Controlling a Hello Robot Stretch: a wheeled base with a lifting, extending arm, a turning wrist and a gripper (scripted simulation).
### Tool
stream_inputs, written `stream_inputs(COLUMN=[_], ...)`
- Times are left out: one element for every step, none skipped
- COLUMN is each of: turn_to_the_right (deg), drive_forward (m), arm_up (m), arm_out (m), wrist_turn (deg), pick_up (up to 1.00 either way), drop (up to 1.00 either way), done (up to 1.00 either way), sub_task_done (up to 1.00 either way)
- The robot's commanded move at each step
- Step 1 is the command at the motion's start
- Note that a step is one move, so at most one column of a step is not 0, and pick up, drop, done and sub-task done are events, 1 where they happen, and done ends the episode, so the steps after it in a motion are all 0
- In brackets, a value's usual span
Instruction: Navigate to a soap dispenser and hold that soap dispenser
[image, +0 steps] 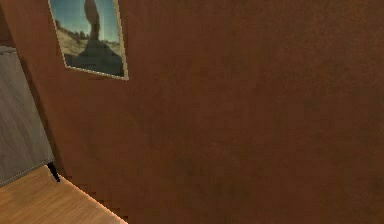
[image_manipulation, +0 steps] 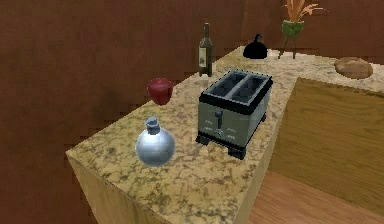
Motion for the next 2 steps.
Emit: stream_inputs(turn_to_the_right=[0.0,0.0], drive_forward=[0.0,0.0], arm_up=[0.5,0.38], arm_out=[0.0,0.0], wrist_turn=[0.0,0.0], pick_up=[0.0,0.0], drop=[0.0,0.0], done=[0.0,0.0], sub_task_done=[0.0,0.0])
